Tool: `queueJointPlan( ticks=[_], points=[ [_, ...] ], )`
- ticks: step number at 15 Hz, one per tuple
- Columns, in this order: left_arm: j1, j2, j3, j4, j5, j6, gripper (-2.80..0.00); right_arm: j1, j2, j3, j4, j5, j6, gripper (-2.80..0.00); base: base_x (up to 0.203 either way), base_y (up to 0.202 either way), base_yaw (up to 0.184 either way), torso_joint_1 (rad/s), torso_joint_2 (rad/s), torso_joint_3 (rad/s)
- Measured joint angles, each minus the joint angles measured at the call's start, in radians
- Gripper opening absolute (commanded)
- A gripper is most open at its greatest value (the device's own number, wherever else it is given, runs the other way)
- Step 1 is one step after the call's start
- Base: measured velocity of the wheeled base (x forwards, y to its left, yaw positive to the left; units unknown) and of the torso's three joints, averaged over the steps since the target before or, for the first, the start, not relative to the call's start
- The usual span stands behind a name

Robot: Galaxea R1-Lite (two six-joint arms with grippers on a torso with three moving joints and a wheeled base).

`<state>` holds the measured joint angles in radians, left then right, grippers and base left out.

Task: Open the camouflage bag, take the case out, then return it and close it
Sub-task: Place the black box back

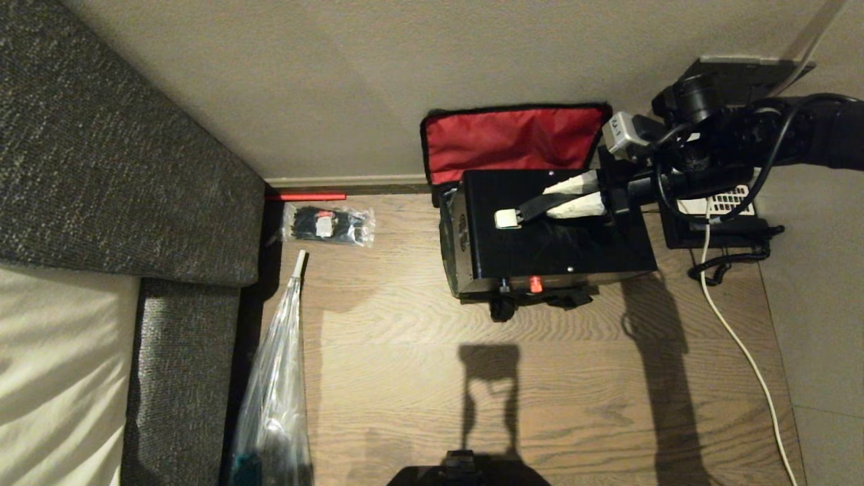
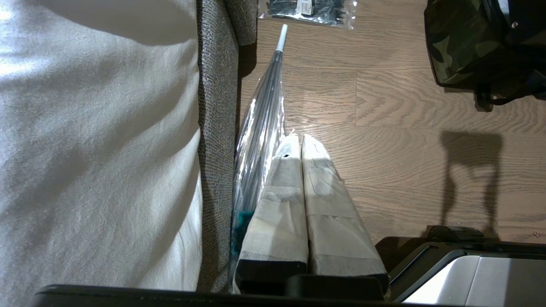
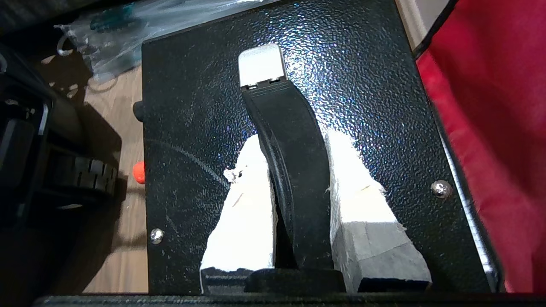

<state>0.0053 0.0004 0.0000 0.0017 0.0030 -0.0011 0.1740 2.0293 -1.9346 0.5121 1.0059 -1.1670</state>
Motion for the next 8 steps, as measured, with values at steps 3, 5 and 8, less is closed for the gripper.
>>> queueJointPlan(
  ticks=[3, 5, 8],
  points=[
    [-0.001, 0.0, 0.0, 0.0, 0.0, 0.0, -2.8, 0.0, 0.015, -0.009, -0.011, 0.042, 0.0, -2.8, 0.0, 0.0, 0.0, 0.0, 0.0, 0.0],
    [-0.001, 0.0, 0.0, 0.0, 0.0, 0.0, -2.8, 0.0, 0.024, -0.011, -0.019, 0.048, -0.007, -2.8, 0.0, 0.0, 0.0, 0.0, 0.0, 0.0],
    [0.0, 0.0, 0.0, 0.0, 0.0, -0.001, -2.8, -0.001, 0.042, -0.011, -0.027, 0.074, -0.023, -2.8, 0.0, 0.0, 0.0, 0.0, 0.0, 0.0]
  ],
)
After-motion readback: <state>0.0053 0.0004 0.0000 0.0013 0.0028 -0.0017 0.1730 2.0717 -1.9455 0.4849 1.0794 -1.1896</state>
